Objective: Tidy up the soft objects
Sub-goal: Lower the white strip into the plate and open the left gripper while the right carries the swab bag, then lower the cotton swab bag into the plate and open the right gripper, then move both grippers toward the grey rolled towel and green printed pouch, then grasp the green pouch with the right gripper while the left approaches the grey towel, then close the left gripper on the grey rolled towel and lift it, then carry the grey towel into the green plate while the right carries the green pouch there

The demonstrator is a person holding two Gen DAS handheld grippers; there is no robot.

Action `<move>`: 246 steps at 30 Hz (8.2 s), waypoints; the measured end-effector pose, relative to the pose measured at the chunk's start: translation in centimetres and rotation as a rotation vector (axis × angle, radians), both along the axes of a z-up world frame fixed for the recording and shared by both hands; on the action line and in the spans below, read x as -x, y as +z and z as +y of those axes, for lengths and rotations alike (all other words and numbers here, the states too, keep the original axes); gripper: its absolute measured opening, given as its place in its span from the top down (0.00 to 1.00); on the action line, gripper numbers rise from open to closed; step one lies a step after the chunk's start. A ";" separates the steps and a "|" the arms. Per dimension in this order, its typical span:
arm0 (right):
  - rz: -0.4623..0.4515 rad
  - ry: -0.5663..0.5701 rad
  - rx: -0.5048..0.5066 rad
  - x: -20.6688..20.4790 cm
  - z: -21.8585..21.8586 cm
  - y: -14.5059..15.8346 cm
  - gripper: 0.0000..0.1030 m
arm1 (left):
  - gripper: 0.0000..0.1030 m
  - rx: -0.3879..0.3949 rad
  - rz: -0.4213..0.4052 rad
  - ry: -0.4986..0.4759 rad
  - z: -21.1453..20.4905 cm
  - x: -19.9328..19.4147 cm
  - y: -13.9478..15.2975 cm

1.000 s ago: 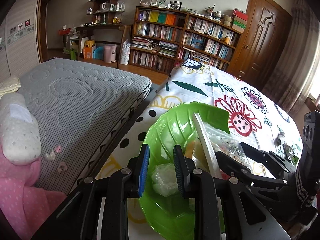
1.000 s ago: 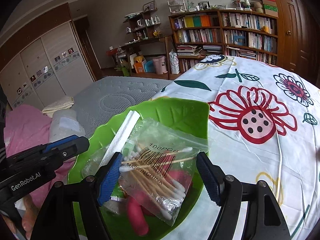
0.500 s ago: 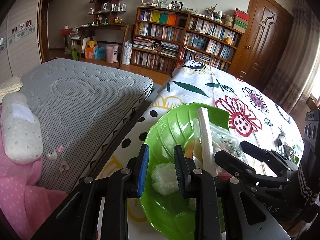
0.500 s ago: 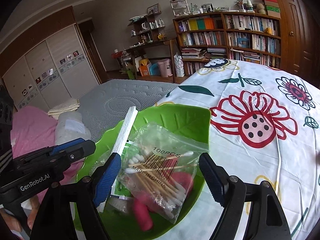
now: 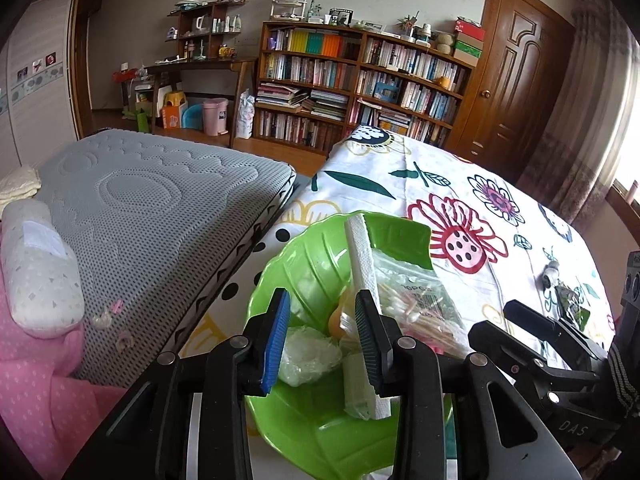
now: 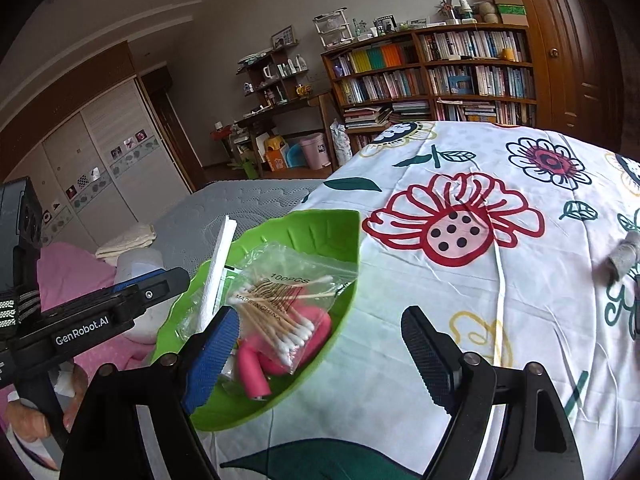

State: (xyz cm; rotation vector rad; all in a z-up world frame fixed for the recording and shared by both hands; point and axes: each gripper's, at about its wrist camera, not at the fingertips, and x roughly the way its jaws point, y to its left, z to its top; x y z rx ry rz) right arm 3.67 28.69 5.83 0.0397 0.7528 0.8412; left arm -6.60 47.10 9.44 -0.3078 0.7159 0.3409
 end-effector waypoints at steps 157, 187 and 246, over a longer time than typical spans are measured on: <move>0.098 -0.459 -0.026 -8.4 -31.4 -2.8 0.73 | 0.69 -0.144 0.184 -0.657 -31.4 -28.2 -6.7; 0.072 -0.414 -0.041 -3.5 -27.2 -1.0 0.73 | 0.73 -0.089 0.097 -0.535 -26.0 -16.2 -2.3; 0.004 0.047 -0.008 0.3 0.1 2.4 0.73 | 0.73 -0.006 0.059 -0.086 -1.3 0.3 -2.9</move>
